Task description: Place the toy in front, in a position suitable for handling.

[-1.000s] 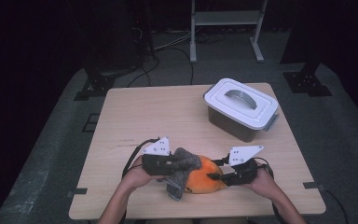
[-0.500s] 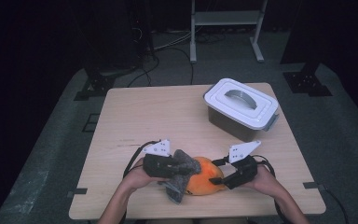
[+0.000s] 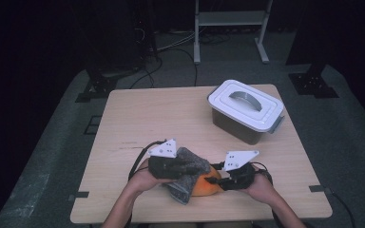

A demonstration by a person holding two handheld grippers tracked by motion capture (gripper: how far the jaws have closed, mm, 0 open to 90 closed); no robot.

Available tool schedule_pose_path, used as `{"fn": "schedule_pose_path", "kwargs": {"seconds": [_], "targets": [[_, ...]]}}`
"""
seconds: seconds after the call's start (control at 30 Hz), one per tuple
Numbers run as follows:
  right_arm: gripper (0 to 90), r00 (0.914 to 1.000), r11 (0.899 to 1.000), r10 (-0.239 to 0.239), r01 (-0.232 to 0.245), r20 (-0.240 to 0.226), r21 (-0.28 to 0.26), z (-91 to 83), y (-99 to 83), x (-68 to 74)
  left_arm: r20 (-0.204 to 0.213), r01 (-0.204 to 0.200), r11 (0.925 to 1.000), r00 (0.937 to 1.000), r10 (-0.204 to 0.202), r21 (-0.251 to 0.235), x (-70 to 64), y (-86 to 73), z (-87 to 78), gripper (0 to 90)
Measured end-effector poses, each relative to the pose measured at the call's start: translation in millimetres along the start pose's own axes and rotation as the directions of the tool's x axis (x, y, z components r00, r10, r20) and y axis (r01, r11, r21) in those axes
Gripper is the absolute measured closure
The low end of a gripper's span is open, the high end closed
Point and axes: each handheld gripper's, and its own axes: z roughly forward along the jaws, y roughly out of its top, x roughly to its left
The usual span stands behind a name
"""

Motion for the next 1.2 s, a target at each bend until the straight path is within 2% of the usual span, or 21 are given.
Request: {"fn": "schedule_pose_path", "kwargs": {"seconds": [0.1, 0.17, 0.2, 0.27, 0.33, 0.37, 0.47, 0.53, 0.63, 0.8, 0.97, 1.13, 1.2], "targets": [[55.8, 0.9999, 1.000, 0.011, -0.011, -0.005, 0.008, -2.5, -2.1, -2.9, -0.018, 0.005, 0.9996, 0.9998, -0.004, 0.028, 3.6, -3.9, -4.4, 77.4], [55.5, 0.9997, 1.000, 0.021, -0.021, -0.010, 0.003, -2.9, -3.4, -4.4, -0.015, 0.017, 0.9994, 0.9998, -0.016, 0.031, 6.3, -8.0, -7.1, 77.4], [53.3, 0.9992, 0.999, 0.034, -0.034, -0.021, -0.001, -2.7, -4.1, -5.0, -0.003, 0.022, 0.9994, 0.9998, -0.022, 0.028, 7.1, -9.5, -7.3, 77.4], [42.1, 0.9949, 0.998, 0.067, -0.068, -0.075, -0.007, -1.3, -4.4, -7.3, 0.009, 0.025, 0.9992, 0.9996, -0.025, 0.030, 7.3, -10.9, -6.2, 77.4], [36.0, 0.9922, 0.998, 0.070, -0.070, -0.103, -0.001, -1.3, -5.1, -9.5, 0.014, 0.029, 0.9992, 0.9995, -0.029, 0.029, 7.6, -10.7, -5.7, 77.4], [35.5, 0.9926, 0.998, 0.066, -0.067, -0.102, -0.004, -2.8, -5.8, -10.9, 0.012, 0.027, 0.9991, 0.9995, -0.028, 0.031, 7.6, -10.4, -5.9, 77.4], [36.8, 0.9875, 0.994, 0.101, -0.104, -0.121, -0.024, -5.9, -9.1, -17.4, 0.008, 0.026, 0.9990, 0.9996, -0.026, 0.035, 7.4, -9.8, -6.1, 77.3], [43.4, 0.9847, 0.992, 0.121, -0.125, -0.125, -0.021, -3.6, -10.2, -17.5, 0.000, 0.023, 0.9989, 0.9997, -0.023, 0.041, 6.3, -7.8, -5.5, 77.3], [51.3, 0.9945, 0.997, 0.072, -0.073, -0.077, -0.016, -1.1, -7.0, -10.0, -0.025, 0.002, 0.9985, 0.9997, -0.001, 0.054, 0.8, 0.5, -5.5, 77.3], [54.2, 0.9989, 0.999, 0.031, -0.031, -0.036, -0.014, 1.6, 0.2, -0.5, -0.033, -0.038, 0.9981, 0.9987, 0.039, 0.049, -9.7, 14.8, -2.1, 77.3], [54.4, 0.9977, 0.999, 0.029, -0.030, -0.062, -0.017, 6.5, -0.3, 5.6, -0.006, -0.025, 0.9994, 0.9997, 0.025, 0.025, -10.6, 13.3, 3.6, 76.5], [57.1, 0.9982, 1.000, 0.017, -0.018, -0.058, -0.021, 4.5, -2.3, 3.3, -0.013, -0.010, 0.9995, 0.9999, 0.011, 0.029, -4.0, 7.8, 1.3, 77.5], [57.3, 0.9984, 1.000, 0.015, -0.016, -0.054, -0.023, 3.0, -3.1, 1.3, -0.015, 0.009, 0.9998, 0.9998, -0.009, 0.017, 0.1, 3.4, -1.4, 77.6]]}}
